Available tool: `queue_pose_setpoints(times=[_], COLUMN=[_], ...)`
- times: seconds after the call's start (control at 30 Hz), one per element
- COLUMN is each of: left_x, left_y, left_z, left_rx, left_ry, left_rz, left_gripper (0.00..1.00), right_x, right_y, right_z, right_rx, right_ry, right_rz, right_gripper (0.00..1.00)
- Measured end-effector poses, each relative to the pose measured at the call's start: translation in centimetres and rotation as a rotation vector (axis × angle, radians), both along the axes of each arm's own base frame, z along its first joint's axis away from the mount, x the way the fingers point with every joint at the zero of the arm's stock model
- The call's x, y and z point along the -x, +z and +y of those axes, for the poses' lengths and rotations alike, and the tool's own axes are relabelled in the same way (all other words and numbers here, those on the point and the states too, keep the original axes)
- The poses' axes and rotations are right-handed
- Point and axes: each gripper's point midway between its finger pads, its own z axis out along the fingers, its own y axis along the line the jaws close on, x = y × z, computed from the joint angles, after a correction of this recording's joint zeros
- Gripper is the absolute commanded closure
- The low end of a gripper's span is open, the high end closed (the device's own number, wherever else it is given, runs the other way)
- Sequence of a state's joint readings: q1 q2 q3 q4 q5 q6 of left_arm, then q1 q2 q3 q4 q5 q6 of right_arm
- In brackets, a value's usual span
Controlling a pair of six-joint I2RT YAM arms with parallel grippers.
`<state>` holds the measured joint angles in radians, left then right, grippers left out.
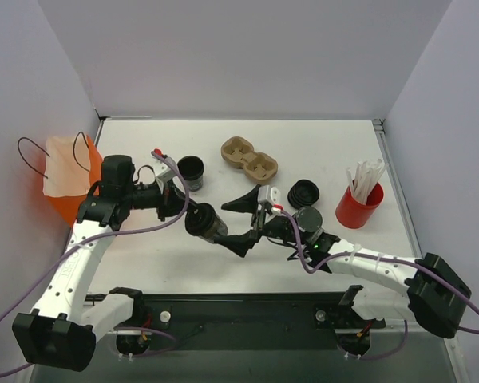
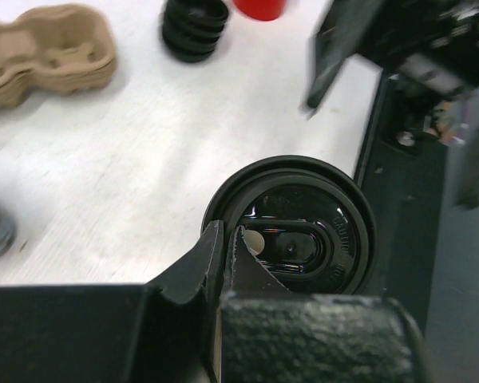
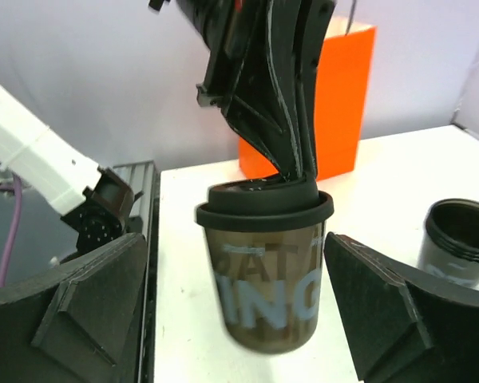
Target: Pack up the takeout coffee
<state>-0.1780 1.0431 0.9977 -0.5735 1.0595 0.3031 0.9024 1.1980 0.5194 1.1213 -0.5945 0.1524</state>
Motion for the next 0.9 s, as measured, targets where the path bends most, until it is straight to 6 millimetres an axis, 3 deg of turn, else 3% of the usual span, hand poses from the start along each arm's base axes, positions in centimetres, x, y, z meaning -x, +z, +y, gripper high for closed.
queue_pose_setpoints(times=[0.1,0.2,0.4,0.5,0.57,0.67,0.77,0.9], left_x=[-1.6,-4.3,-9.8,-12.9,-15.2,-17.7,-18.8,-20.0], left_y=[-0.4,-0.3,1.7,1.4,0.0,-3.8,-7.3,-9.7], left_z=[1.7,4.7,12.4,15.2,16.5,18.3,19.5,20.1], left_rx=[-0.052,-0.119,-0.206,-0.246,-0.286,-0.371,-0.447,-0.491], left_ry=[0.138,0.349,0.832,0.996,1.067,1.154,1.202,1.227], left_rz=[0.011,0.019,0.023,0.068,0.117,0.203,0.272,0.305], left_gripper=[1.00,1.00,1.00,1.00,1.00,1.00,1.00,1.00], right_x=[0.1,0.2,-1.3,-2.6,-3.2,-3.7,-4.0,-4.5], right_y=[1.9,3.0,1.7,2.0,2.5,2.0,1.0,-0.1], right_z=[-1.6,-2.8,-4.2,-4.8,-5.4,-6.6,-7.5,-8.2], right_rx=[-0.025,-0.032,0.077,0.144,0.165,0.195,0.232,0.268], right_ry=[-0.047,-0.091,-0.216,-0.304,-0.358,-0.422,-0.469,-0.519], right_rz=[-0.025,-0.027,0.114,0.194,0.220,0.247,0.267,0.284], right_gripper=[0.00,0.00,0.00,0.00,0.00,0.00,0.00,0.00])
